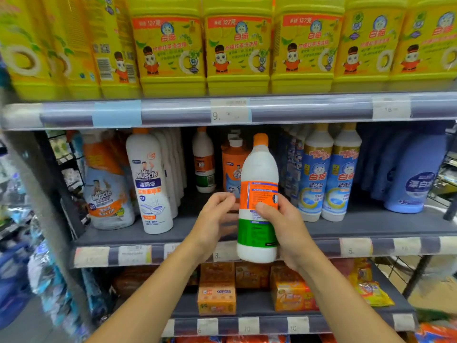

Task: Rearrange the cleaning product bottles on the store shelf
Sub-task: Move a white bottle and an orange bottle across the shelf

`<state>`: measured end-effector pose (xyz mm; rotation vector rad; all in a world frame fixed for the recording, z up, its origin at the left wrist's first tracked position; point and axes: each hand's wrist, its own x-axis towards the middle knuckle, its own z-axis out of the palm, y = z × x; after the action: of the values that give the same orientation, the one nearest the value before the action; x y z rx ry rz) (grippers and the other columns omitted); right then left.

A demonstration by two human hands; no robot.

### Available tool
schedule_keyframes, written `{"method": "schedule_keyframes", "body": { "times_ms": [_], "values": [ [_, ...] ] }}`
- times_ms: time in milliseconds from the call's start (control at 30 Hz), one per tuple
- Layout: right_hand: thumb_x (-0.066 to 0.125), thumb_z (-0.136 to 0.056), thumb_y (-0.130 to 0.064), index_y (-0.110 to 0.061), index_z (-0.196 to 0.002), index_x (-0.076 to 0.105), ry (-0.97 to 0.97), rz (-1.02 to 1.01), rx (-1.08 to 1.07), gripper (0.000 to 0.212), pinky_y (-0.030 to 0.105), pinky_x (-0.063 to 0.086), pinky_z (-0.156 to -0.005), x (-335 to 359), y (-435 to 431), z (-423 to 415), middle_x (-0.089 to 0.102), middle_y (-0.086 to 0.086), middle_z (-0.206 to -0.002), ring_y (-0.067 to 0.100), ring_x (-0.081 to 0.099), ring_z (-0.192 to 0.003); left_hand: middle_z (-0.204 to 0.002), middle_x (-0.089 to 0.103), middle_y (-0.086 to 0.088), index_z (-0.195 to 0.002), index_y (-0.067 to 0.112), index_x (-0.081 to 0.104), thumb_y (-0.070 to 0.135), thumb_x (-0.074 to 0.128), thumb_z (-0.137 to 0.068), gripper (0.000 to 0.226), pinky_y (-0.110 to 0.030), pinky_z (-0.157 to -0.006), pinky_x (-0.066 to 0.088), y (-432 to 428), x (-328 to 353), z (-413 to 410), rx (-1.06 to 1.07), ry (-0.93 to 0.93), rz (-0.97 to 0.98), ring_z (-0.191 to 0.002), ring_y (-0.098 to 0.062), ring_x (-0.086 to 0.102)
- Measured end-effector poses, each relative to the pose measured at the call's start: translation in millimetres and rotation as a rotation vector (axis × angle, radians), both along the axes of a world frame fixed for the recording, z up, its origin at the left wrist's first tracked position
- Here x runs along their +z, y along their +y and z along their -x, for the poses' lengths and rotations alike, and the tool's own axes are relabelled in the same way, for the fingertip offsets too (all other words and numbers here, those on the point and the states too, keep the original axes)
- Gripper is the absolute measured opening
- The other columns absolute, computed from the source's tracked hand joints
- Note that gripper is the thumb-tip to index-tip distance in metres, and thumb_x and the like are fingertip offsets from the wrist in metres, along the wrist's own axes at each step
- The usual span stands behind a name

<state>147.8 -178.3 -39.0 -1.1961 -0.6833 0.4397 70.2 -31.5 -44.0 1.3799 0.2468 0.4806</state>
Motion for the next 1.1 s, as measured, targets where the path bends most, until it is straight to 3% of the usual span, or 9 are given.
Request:
{"method": "schedule_keyframes", "body": {
  "times_ms": [67,133,233,367,467,567,767,933,1100],
  "values": [
    [0.072,-0.079,-0.022,-0.013,-0.116,0.062,0.046,-0.037,0.070,0.038,0.044,0.057,-0.084,6,17,4,0.073,0.012,-0.105,0.029,0.070,-0.098,-0.118,0.067,-0.012,-0.126,0.016,0.049,0.032,0.077,-0.066,0.069,-0.043,-0.080,0.056,-7,2,18,-0.173,-0.013,0.052,-0.102,-0.029,0.068],
    [0.068,-0.084,-0.014,-0.010,-0.113,0.063,0.058,-0.056,0.120,0.030,0.038,0.058,-0.078,13,33,8,0.073,0.013,-0.099,0.027,0.070,-0.092,-0.120,0.065,-0.015,-0.131,0.018,0.045,0.021,0.081,-0.061,0.079,-0.042,-0.081,0.057,-7,2,26,-0.189,-0.017,0.017,-0.104,-0.030,0.068],
    [0.064,-0.087,-0.008,-0.005,-0.108,0.066,-0.003,-0.044,0.137,0.021,0.034,0.057,-0.073,20,52,9,0.072,0.014,-0.094,0.026,0.069,-0.086,-0.114,0.069,-0.017,-0.126,0.016,0.053,0.012,0.081,-0.061,0.070,-0.046,-0.085,0.056,0,8,27,-0.071,-0.028,-0.089,-0.103,-0.032,0.068],
    [0.063,-0.091,-0.011,-0.007,-0.124,0.060,-0.165,0.004,0.131,0.034,0.026,0.055,-0.083,29,65,1,0.072,0.010,-0.110,0.019,0.069,-0.101,-0.090,0.076,-0.005,-0.101,0.021,0.066,0.020,0.082,-0.047,0.057,-0.036,-0.073,0.059,12,16,20,0.245,-0.037,-0.250,-0.083,-0.020,0.073],
    [0.059,-0.094,-0.031,-0.017,-0.131,0.057,-0.500,0.297,-0.060,0.040,0.017,0.049,-0.084,22,61,-13,0.067,-0.002,-0.118,0.011,0.063,-0.107,-0.094,0.072,0.001,-0.108,0.023,0.056,0.024,0.088,-0.060,0.058,-0.026,-0.067,0.057,26,14,8,0.342,-0.012,-0.278,-0.084,-0.012,0.071],
    [0.057,-0.094,-0.038,-0.018,-0.124,0.061,-0.753,0.568,-0.308,0.037,0.022,0.043,-0.086,-6,43,-26,0.063,-0.003,-0.117,0.010,0.057,-0.103,-0.103,0.062,0.005,-0.119,0.022,0.042,0.031,0.079,-0.077,0.056,-0.013,-0.062,0.047,39,8,-8,0.431,0.014,-0.329,-0.087,-0.003,0.062],
    [0.049,-0.095,-0.044,-0.018,-0.126,0.059,-0.949,0.792,-0.423,0.041,0.037,0.043,-0.096,-43,15,-40,0.060,0.001,-0.124,0.019,0.054,-0.115,-0.129,0.049,-0.021,-0.138,0.003,0.030,0.020,0.073,-0.083,0.071,-0.049,-0.101,0.045,63,-8,-43,0.543,0.142,-0.491,-0.117,-0.033,0.053],
    [0.046,-0.095,-0.050,-0.019,-0.127,0.059,-1.073,0.867,-0.382,0.046,0.034,0.039,-0.100,-60,5,-42,0.062,-0.001,-0.126,0.017,0.054,-0.116,-0.131,0.046,-0.025,-0.138,0.001,0.031,0.016,0.079,-0.076,0.079,-0.052,-0.100,0.044,79,-19,-65,0.615,0.224,-0.506,-0.120,-0.041,0.049],
    [0.040,-0.090,-0.063,-0.030,-0.141,0.046,-1.238,0.951,-0.322,0.060,0.033,0.028,-0.110,-70,1,-47,0.048,-0.009,-0.145,0.011,0.041,-0.133,-0.143,0.033,-0.020,-0.143,0.006,0.023,0.018,0.080,-0.074,0.090,-0.051,-0.106,0.039,93,-13,-91,0.665,0.366,-0.407,-0.129,-0.038,0.040]
  ]
}}
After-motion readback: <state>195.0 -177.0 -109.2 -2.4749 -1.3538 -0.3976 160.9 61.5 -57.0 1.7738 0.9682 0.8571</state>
